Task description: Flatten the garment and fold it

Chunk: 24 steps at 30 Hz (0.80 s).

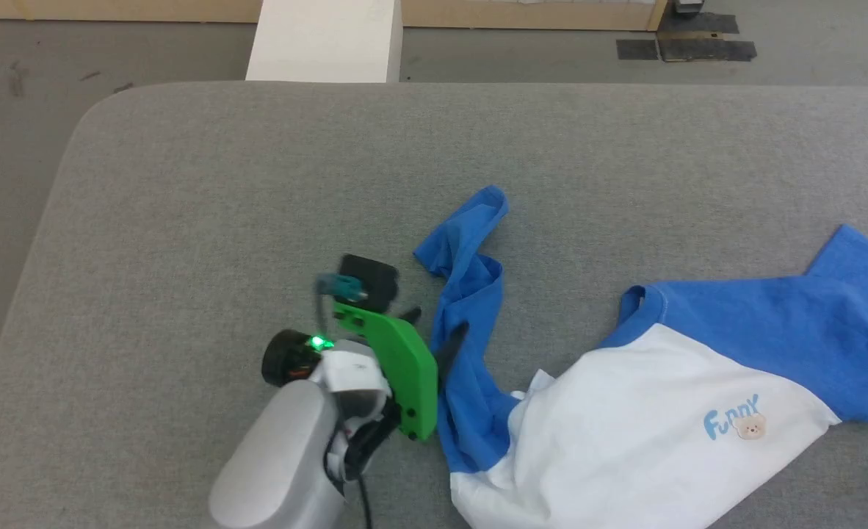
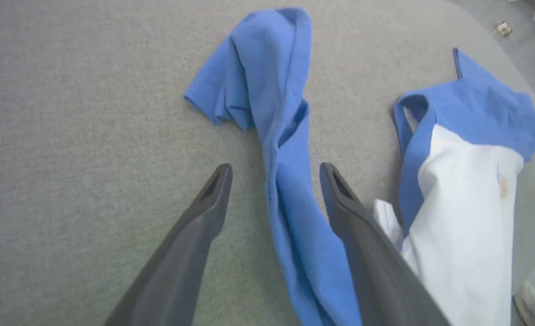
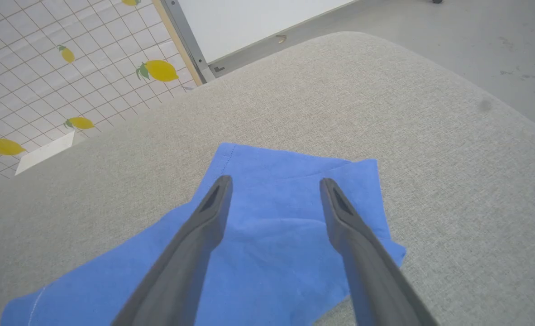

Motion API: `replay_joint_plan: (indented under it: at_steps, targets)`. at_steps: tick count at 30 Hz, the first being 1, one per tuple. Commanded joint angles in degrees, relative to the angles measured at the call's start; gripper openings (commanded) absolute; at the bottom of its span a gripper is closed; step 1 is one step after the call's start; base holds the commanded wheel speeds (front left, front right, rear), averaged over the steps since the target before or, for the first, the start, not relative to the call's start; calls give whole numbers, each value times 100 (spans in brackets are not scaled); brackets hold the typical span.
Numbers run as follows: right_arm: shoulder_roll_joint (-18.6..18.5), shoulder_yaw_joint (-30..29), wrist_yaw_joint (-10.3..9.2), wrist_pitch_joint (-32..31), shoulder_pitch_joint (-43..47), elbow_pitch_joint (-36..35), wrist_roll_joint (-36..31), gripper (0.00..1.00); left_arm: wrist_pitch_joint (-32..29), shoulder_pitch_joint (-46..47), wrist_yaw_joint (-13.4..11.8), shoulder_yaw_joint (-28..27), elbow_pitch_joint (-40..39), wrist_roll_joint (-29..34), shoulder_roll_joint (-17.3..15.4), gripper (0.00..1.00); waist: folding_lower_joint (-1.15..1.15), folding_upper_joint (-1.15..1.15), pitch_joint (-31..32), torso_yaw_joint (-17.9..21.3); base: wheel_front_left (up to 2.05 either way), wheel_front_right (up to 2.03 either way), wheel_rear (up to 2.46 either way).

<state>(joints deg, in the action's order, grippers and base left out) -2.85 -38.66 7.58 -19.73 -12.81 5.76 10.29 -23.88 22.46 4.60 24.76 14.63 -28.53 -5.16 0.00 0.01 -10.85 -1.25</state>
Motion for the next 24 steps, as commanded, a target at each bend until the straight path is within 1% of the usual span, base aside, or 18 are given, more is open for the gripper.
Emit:
replay_joint_plan:
  at_steps: [1, 2, 3, 7, 8, 9, 13, 16, 20, 24]
  targets:
    - [-3, 38, -9, 52, 64, 46, 57, 100, -272, 100, -89, 82, 38, 110, -28, 100, 0, -1, -23, 69, 0, 0, 0]
    - [-3, 60, -9, 84, 63, 91, 78, 100, -575, 115, -170, 182, 85, 168, -48, 100, 0, -1, -37, 105, 0, 0, 0]
    - [-3, 85, -9, 104, 67, 124, 85, 100, -741, 133, -214, 253, 95, 234, -80, 100, 0, -1, -46, 140, 0, 0, 0]
    - [-3, 190, -9, 182, 84, 212, 108, 100, -1087, 123, -294, 377, 159, 273, -114, 100, 0, -1, -105, 249, 0, 0, 0]
    - [-3, 213, -9, 198, 79, 230, 106, 100, -1078, 105, -291, 356, 153, 223, -103, 37, 0, -1, -119, 274, 0, 0, 0]
    - [-3, 223, -9, 214, 77, 243, 104, 100, -1015, 94, -283, 320, 127, 172, -89, 0, 0, -1, -126, 285, 0, 0, 0]
    - [-3, 241, -9, 266, 108, 324, 78, 100, -579, 122, -316, -70, -84, -212, 5, 0, 0, -1, -138, 247, 0, 0, 0]
    - [-3, 268, -9, 296, 104, 411, 73, 100, -129, 266, -499, -630, -311, -506, 33, 0, 0, -1, -125, 151, 0, 0, 0]
    - [-3, 325, -9, 303, 73, 468, 42, 100, 462, 413, -844, -1481, -551, -757, -79, 0, 0, -1, -92, -24, 0, 0, 0]
    - [-3, 446, -9, 295, -38, 476, -16, 100, 810, 174, -1317, -2290, -512, -910, -322, 0, 0, -1, -76, -131, 0, 0, 0]
